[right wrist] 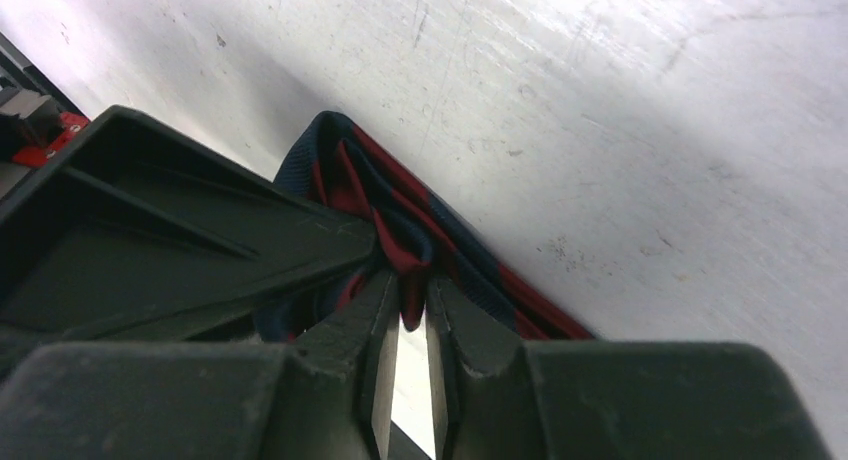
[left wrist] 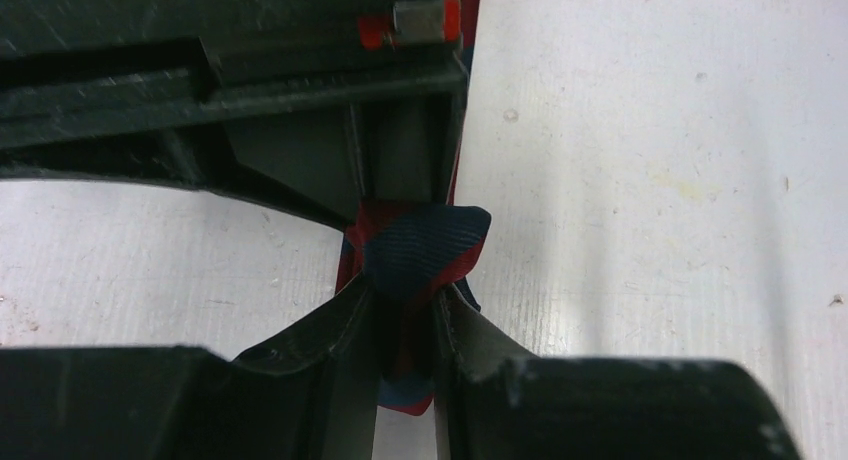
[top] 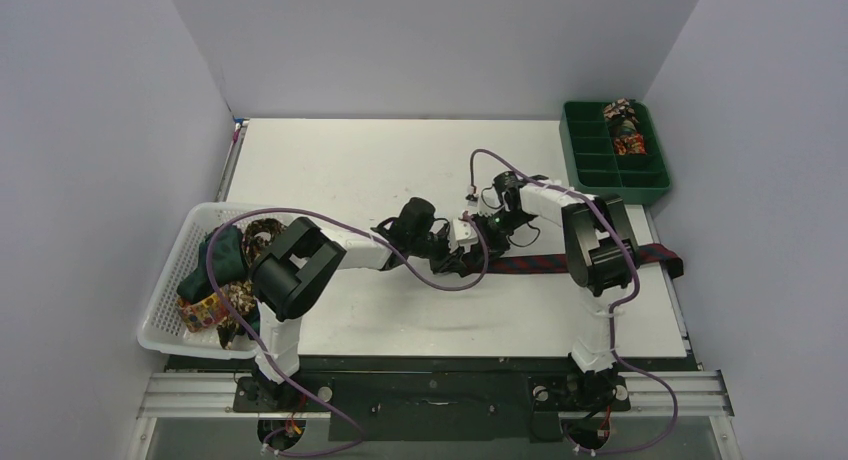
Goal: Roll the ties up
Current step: Roll the tie at the center of the board.
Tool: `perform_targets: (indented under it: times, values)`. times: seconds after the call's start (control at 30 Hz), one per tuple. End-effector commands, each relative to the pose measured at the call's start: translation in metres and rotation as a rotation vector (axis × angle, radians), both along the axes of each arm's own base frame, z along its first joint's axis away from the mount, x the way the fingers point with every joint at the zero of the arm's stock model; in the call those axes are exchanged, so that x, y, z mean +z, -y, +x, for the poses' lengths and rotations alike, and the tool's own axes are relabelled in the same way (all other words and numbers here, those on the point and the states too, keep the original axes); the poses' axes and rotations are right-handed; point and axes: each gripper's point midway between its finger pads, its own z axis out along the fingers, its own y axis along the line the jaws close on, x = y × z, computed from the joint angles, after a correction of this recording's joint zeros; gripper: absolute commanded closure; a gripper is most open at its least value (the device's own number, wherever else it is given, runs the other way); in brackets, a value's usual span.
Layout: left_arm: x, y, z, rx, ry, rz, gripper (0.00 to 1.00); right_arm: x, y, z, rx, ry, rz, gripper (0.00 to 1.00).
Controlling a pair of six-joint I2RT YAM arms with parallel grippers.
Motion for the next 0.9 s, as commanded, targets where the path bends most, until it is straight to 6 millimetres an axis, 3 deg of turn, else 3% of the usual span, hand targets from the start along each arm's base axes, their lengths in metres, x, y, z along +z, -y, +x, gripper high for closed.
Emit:
perform_targets:
  times: [0.0, 0.1, 0.2, 0.37, 0.57, 0.77, 0.87]
  values:
    - [-0.029, -0.021, -0.014, -0.022, -0.081, 0.115, 0.84, 0.027, 0.02, 0.01, 0.028, 0.114, 0.016, 0.82]
    - [-0.032, -0.024, -0.016, -0.034, -0.089, 0.133, 0.85, 0.041, 0.024, 0.004, 0.047, 0.104, 0.054, 0.7]
    - [-0.031, -0.022, -0.015, -0.039, -0.094, 0.135, 0.85, 0.055, 0.028, 0.001, 0.038, 0.095, 0.099, 0.64]
    - [-0.03, -0.019, -0.013, -0.041, -0.095, 0.135, 0.85, 0.07, 0.012, -0.002, 0.035, 0.075, 0.176, 0.57]
    - [-0.031, -0.019, -0.013, -0.051, -0.095, 0.144, 0.85, 0.046, -0.003, 0.008, 0.019, 0.073, 0.13, 0.57]
    - [-0.032, -0.02, -0.013, -0.047, -0.1, 0.154, 0.85, 0.034, -0.007, 0.018, -0.019, 0.053, 0.119, 0.72]
    - [-0.032, -0.02, -0.013, -0.045, -0.101, 0.154, 0.84, 0.034, -0.009, 0.018, -0.017, 0.052, 0.135, 0.94]
